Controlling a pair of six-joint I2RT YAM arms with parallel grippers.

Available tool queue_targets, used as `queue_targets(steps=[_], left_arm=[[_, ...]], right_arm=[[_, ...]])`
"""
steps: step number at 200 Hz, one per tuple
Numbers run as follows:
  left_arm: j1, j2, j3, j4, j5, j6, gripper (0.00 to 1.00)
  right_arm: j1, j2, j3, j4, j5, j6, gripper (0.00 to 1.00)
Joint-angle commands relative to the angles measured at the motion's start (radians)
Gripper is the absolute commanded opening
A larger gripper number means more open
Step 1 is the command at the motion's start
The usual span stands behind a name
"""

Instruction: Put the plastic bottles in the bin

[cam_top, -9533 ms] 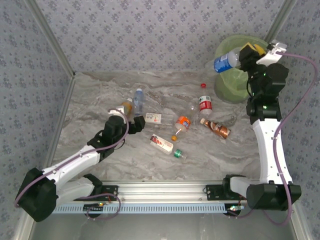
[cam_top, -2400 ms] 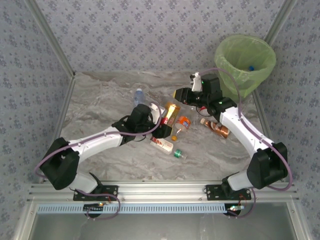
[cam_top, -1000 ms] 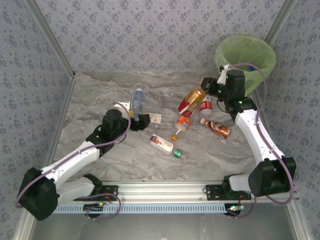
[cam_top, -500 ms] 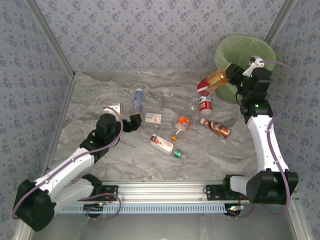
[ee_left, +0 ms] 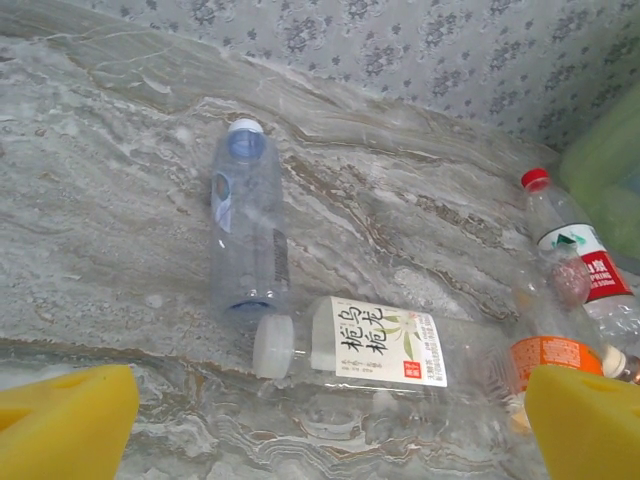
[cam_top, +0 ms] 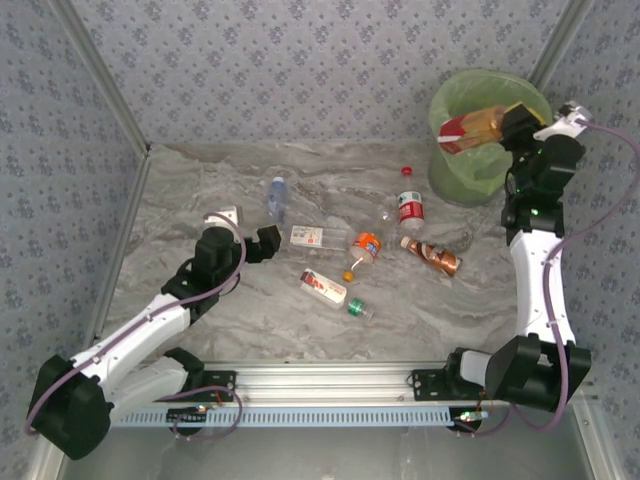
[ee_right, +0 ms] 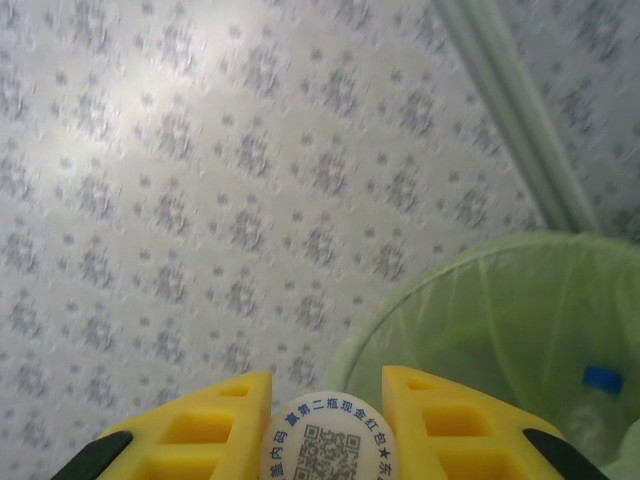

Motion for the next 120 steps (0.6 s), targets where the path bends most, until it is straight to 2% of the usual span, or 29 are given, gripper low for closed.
queue_targets(steps=[1,59,102,120], left_arm=[[0.004,0.026,0.029,-0.034,-0.032,-0.031,0.99],[0.005,0.082,0.052,-0.038,-0.028,-0.081,0.99],[0.005,0.084,0.054,-0.039,-0.021,-0.104,0.99],[0.006,0.081,0.050,-0.030,-0.018,-0.118,0.99]], right_arm=[[-0.049,0.024,0.044,0.107,0.036,0.026,0.00],[-0.118,0.116,0.090,0.140,0.078,0.015,0.00],[-0.116,0.199,0.089,0.264,0.096,0.005,0.00],[-0.094,0.238,0.104,0.280,0.091,-0.066,0.00]])
